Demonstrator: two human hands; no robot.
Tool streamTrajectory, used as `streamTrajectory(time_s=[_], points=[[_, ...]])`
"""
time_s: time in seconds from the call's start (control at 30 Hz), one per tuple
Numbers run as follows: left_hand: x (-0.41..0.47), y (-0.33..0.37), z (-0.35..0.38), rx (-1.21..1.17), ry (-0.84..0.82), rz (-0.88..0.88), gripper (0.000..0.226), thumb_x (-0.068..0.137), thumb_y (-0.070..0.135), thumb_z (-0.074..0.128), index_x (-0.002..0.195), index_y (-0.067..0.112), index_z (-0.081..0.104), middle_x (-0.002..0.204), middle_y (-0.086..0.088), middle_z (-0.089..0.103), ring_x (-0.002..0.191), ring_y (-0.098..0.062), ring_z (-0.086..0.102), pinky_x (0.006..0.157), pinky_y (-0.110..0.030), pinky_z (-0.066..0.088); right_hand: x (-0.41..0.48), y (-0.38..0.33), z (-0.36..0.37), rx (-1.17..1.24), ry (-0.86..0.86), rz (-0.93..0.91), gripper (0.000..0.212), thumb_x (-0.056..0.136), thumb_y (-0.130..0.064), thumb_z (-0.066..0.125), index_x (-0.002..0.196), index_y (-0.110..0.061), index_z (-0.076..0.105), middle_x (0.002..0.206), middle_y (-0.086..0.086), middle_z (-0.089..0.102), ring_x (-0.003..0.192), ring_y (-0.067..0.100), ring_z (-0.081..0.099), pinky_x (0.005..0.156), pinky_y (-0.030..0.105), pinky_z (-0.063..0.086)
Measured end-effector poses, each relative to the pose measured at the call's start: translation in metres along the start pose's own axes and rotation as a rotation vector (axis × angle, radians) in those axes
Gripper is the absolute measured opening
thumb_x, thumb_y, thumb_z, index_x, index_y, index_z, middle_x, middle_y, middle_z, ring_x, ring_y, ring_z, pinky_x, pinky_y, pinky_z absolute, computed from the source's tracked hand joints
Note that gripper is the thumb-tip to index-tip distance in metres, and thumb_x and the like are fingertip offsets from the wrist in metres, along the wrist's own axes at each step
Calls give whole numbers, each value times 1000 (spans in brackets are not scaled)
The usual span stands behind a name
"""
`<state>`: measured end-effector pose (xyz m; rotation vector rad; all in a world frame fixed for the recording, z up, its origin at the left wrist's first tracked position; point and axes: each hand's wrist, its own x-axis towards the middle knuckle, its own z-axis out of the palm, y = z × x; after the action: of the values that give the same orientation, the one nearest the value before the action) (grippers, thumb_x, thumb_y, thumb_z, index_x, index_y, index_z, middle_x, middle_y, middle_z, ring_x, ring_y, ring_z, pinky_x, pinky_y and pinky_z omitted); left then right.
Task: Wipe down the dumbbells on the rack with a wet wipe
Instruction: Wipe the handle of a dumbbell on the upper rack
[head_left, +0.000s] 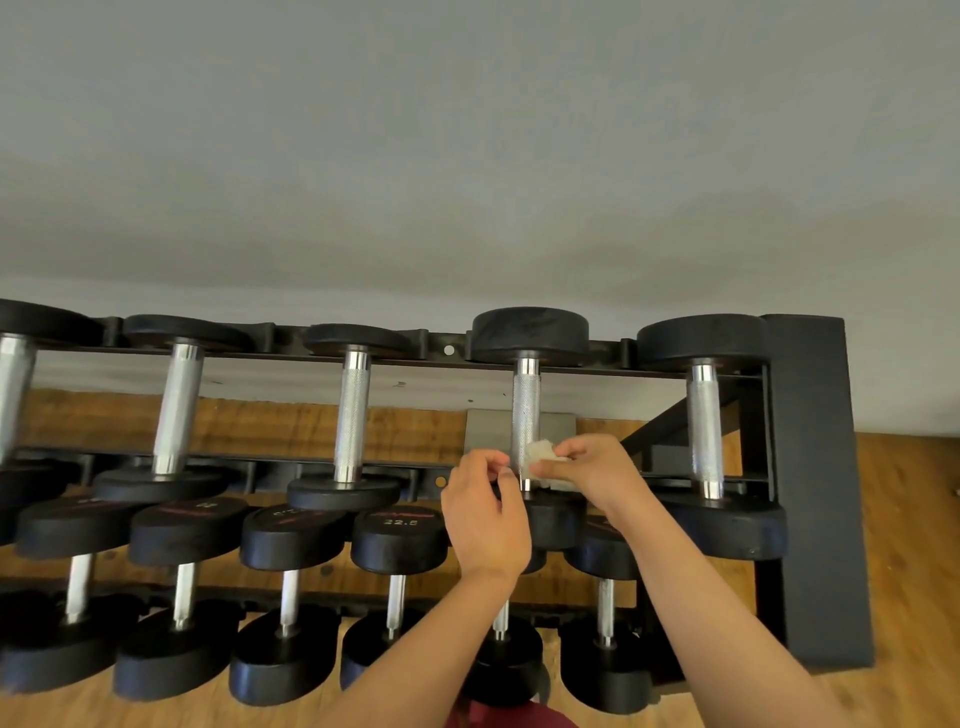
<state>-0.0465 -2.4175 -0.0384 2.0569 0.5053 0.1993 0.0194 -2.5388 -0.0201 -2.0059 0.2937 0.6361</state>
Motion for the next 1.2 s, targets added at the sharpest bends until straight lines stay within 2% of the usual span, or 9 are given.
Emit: streamTrajectory(time_s=[0.13, 0.3, 0.43, 0.57, 0.73, 0.83, 0.93, 1.03, 1.2], points=[[-1, -2, 1, 6, -9, -10, 16, 93, 27, 42, 94, 24, 58, 87, 14, 58, 86, -5, 52, 83, -36, 47, 3, -6, 4, 32, -50, -3, 45, 76, -29, 81, 114, -10, 67, 106, -4, 63, 94, 10, 55, 69, 18, 38], [-1, -1, 0, 16, -10, -14, 12, 94, 20, 47, 93, 24, 58, 86, 13, 59, 87, -6, 53, 84, -37, 47, 7, -5, -1, 68, 46, 16, 34, 75, -25, 82, 100, -6, 70, 97, 1, 65, 93, 17, 60, 69, 20, 40], [-1, 0, 0, 5, -18, -26, 12, 94, 20, 47, 93, 25, 58, 84, 14, 59, 87, -5, 53, 84, -38, 48, 5, -13, 0, 93, 24, 15, 42, 79, -27, 79, 114, -9, 66, 103, -3, 62, 96, 13, 57, 79, 25, 40], [-1, 0, 0, -1, -20, -32, 12, 95, 19, 47, 91, 26, 57, 82, 14, 58, 86, -5, 54, 84, -40, 48, 7, -20, 4, 57, -22, 11, 43, 76, -33, 80, 109, -8, 68, 103, 2, 65, 89, 10, 58, 70, 22, 43], [-1, -1, 0, 3, -27, -33, 12, 93, 21, 46, 92, 27, 57, 82, 13, 60, 86, -6, 54, 86, -40, 48, 7, -13, -1, 247, 86, 9, 37, 80, -20, 78, 113, -8, 65, 104, -4, 60, 91, 7, 54, 86, 25, 38], [-1, -1, 0, 11, -33, -38, 12, 94, 20, 47, 93, 26, 57, 84, 12, 61, 87, -6, 54, 87, -40, 48, 4, -23, 4, 312, 14, 18, 34, 82, -21, 76, 113, -14, 64, 86, -15, 55, 77, -5, 47, 76, 19, 38], [-1, -1, 0, 3, -38, -35, 12, 94, 21, 46, 92, 27, 57, 84, 12, 61, 87, -9, 56, 86, -43, 48, 9, -20, 4, 317, 86, 22, 32, 79, -24, 78, 106, -10, 67, 88, -10, 59, 86, 4, 55, 65, 14, 36], [0, 1, -1, -2, -31, -32, 19, 89, 34, 39, 91, 28, 56, 83, 12, 61, 86, -11, 56, 84, -44, 49, 12, -17, 4, 409, 144, 56, 31, 80, -26, 78, 106, -13, 67, 104, -5, 61, 110, 18, 54, 81, 24, 38], [-2, 2, -2, -7, -32, -33, 23, 86, 38, 34, 91, 30, 55, 81, 13, 60, 85, -10, 57, 83, -45, 50, 14, -26, 12, 505, 79, 97, 58, 79, -30, 79, 129, -11, 56, 114, -5, 52, 109, 15, 45, 92, 31, 32]])
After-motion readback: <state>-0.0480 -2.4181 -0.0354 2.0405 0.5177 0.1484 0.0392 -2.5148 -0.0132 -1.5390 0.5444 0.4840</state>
